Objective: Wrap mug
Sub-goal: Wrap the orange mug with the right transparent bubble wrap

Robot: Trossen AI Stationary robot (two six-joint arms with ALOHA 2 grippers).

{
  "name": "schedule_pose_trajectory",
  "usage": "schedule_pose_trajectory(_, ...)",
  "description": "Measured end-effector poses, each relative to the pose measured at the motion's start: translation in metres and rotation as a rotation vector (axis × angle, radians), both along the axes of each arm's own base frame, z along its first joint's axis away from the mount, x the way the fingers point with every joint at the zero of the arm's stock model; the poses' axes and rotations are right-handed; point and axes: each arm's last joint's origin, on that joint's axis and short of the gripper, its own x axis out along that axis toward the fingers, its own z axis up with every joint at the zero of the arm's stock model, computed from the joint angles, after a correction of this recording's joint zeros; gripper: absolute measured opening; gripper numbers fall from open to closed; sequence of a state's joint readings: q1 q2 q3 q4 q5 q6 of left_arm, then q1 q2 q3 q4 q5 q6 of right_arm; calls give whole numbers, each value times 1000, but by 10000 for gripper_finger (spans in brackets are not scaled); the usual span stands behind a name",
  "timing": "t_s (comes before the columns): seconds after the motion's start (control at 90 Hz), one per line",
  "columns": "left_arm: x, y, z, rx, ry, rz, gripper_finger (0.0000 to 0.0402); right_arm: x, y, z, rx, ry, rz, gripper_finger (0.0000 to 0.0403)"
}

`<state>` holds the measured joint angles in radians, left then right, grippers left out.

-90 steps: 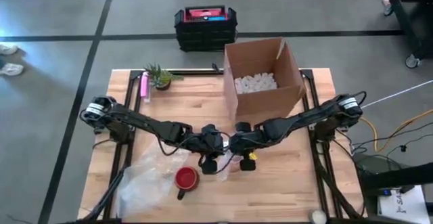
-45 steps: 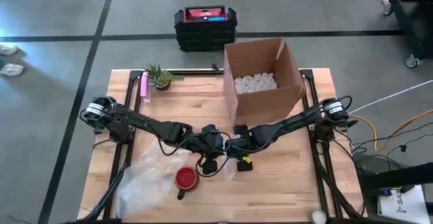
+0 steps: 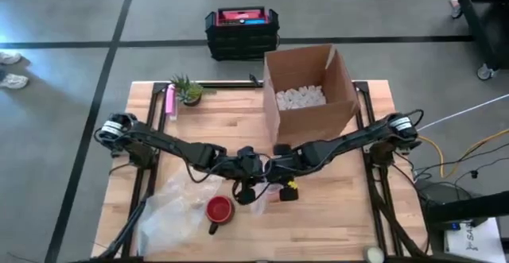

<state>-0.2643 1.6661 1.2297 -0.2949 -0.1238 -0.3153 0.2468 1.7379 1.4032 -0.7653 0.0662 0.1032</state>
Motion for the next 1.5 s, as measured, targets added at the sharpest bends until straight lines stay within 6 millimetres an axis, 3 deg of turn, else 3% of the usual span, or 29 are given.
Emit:
schedule_pose_trajectory(0.278, -8, -1, 9, 11, -7, -2, 36, 8, 16, 7, 124, -121, 91, 0)
schedule_pose_trajectory(0.389, -10, 0, 13, 29, -16, 15, 36, 14, 25, 1, 142, -151, 121, 0)
schedule_pose_trajectory(0.656, -13, 0, 12, 43, 1, 29, 36, 29, 24, -51, 86, -30, 85, 0)
schedule_pose_trajectory(0.811, -17, 3, 5, 70, 66, 83, 36, 34, 23, -70, 71, 16, 74, 0)
schedule_pose_trajectory(1.233, -34, -3, -16, 95, 221, 81, 36, 27, 21, -64, 64, 53, 75, 0)
schedule_pose_trajectory(1.5, -35, -3, -53, 61, 63, 57, 36, 11, 19, -62, 42, 146, 69, 0)
